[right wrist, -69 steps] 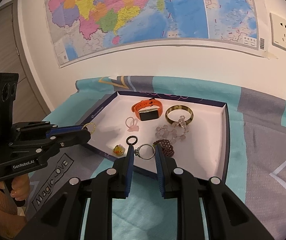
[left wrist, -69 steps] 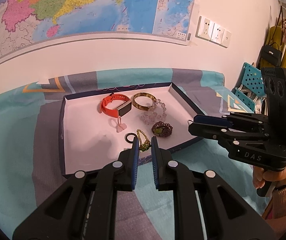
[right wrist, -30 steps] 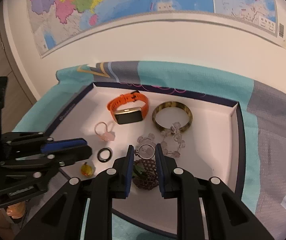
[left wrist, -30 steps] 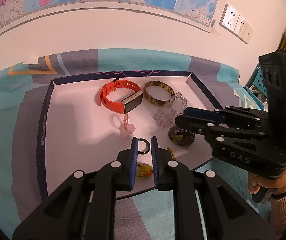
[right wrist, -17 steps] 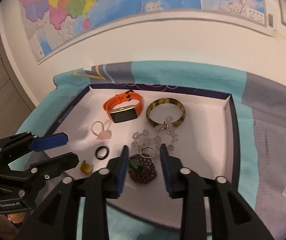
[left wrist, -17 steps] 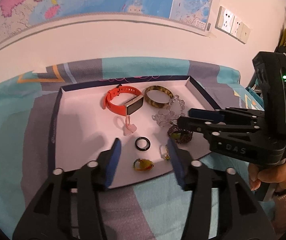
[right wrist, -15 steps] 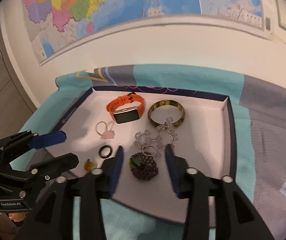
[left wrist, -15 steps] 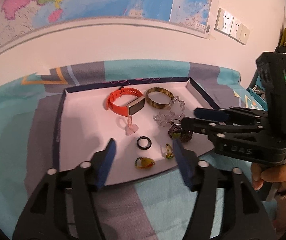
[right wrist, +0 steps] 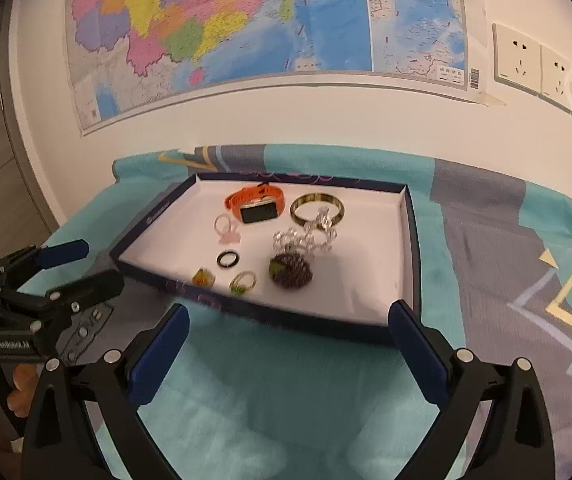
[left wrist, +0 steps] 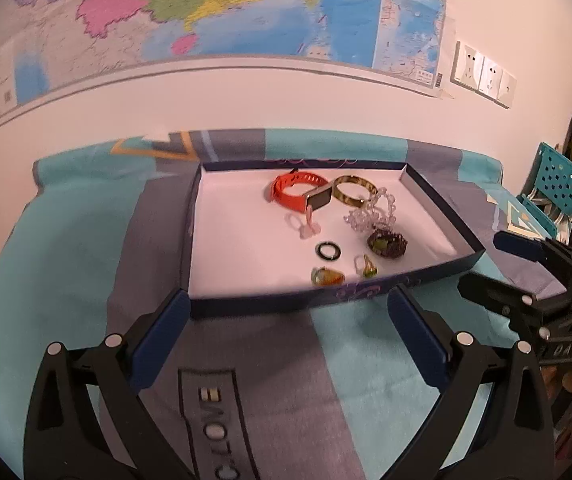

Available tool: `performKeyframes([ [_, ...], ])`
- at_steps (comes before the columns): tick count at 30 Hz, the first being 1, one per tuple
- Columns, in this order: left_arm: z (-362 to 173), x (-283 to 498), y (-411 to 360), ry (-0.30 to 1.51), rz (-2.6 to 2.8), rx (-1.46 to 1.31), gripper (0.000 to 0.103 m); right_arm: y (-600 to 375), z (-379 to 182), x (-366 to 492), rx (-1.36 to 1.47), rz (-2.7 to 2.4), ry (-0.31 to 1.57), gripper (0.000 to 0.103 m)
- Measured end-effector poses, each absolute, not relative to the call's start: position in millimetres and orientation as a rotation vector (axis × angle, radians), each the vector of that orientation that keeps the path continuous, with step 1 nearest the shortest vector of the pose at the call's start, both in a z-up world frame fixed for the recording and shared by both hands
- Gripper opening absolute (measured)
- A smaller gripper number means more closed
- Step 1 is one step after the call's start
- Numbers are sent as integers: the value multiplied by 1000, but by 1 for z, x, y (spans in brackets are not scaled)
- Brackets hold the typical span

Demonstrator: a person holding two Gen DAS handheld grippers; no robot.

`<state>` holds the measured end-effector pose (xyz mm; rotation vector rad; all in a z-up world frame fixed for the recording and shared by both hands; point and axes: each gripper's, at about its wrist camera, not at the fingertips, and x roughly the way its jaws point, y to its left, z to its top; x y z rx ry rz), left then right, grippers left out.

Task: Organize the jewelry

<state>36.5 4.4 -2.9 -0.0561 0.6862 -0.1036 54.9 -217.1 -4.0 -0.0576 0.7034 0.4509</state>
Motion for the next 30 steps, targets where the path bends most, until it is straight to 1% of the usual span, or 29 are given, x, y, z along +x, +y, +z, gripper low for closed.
performKeyframes([
  [10,-7,18,-1,711,-85,-62,97,-216,-12,28,-50,447,726,96],
  [30,-5,9,-4,709,-47,-48,97,-218,-17,18,-41,449,738,96],
])
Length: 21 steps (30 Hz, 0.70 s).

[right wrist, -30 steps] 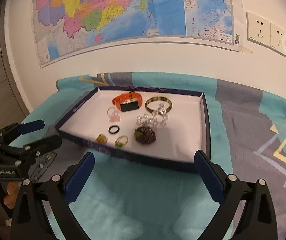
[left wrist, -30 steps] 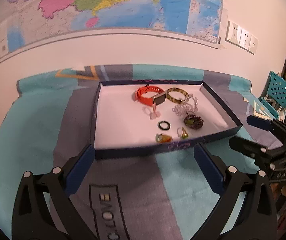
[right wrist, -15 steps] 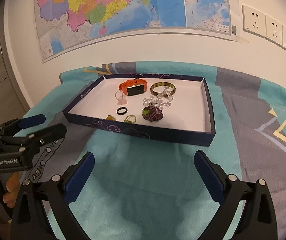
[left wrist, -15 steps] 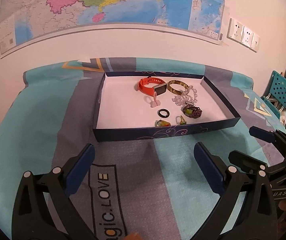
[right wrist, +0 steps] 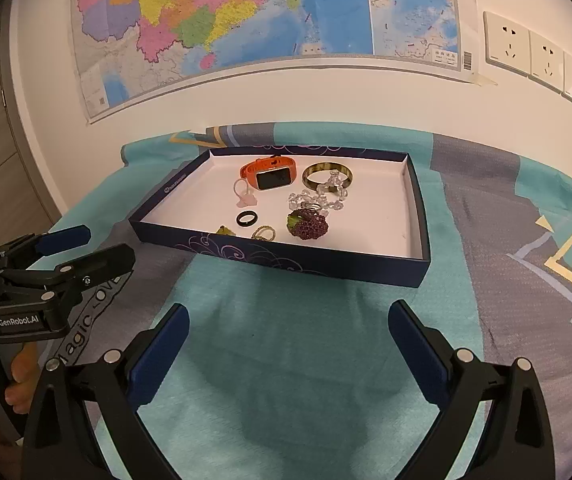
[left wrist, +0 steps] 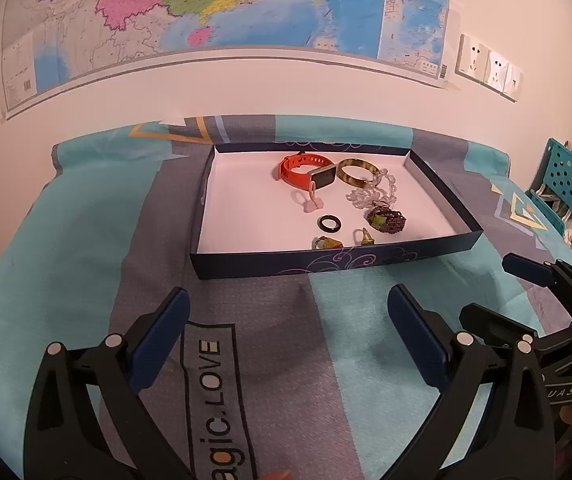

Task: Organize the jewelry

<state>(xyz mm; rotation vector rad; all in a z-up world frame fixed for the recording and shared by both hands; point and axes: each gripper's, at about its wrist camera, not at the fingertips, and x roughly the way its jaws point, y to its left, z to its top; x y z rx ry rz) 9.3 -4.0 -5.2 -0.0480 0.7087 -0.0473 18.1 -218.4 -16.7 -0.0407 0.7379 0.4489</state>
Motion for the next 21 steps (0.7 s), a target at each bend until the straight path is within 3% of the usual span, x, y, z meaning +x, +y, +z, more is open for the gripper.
performKeyframes([
  [21,-6,10,-3,721,-38,-49,97,-216,-17,16,-41,455,742,96],
])
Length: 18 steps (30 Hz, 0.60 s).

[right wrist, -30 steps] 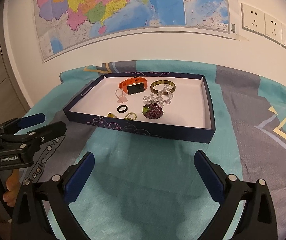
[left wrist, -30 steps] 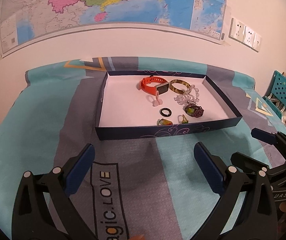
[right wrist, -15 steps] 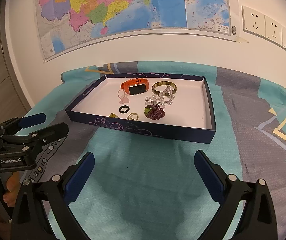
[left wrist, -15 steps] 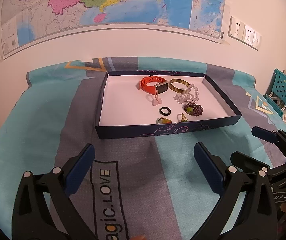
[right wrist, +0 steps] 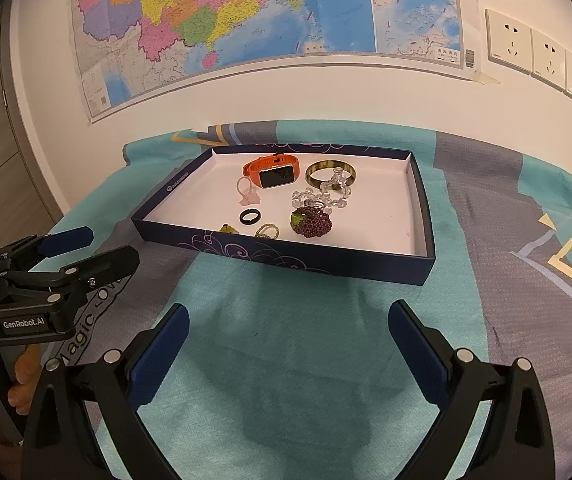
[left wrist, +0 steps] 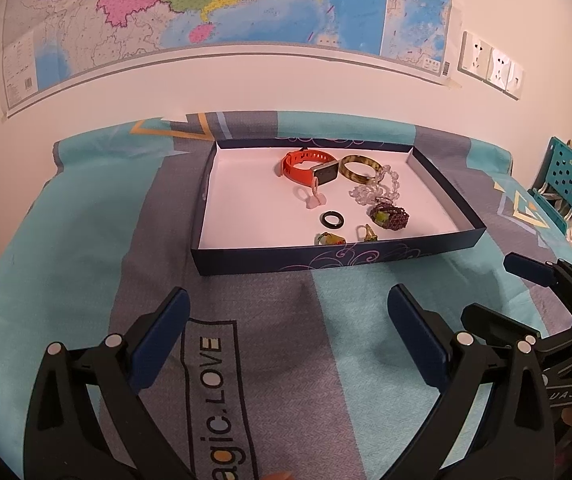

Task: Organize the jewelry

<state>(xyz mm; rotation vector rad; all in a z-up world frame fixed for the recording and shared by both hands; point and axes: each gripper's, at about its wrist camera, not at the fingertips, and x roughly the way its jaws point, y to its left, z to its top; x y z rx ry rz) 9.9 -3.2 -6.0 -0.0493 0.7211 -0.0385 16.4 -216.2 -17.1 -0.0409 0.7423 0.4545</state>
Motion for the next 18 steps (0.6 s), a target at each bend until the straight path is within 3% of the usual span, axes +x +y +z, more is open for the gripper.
performKeyframes([
  [18,-6,10,-4,723,-39,-48,97,-215,-17,18,-36,456,744,96],
])
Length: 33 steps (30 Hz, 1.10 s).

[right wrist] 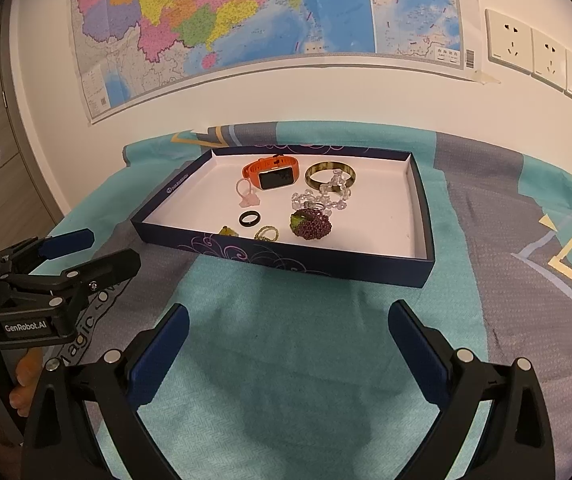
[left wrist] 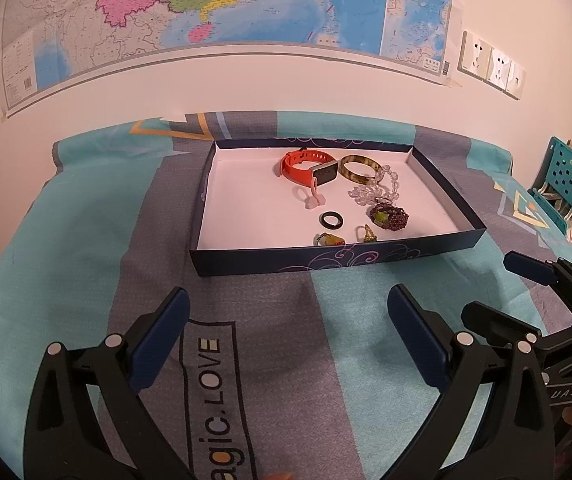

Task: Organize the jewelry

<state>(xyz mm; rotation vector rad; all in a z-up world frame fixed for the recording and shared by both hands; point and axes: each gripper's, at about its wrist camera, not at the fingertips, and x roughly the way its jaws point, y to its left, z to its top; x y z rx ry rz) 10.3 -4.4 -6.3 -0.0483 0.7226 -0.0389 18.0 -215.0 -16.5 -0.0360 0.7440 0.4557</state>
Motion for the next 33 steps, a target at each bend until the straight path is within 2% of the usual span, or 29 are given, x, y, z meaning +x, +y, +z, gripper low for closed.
performKeyframes([
  [33,-11,12,-6,731,-44,-52,97,-216,-19,20,-30,452,748,96],
])
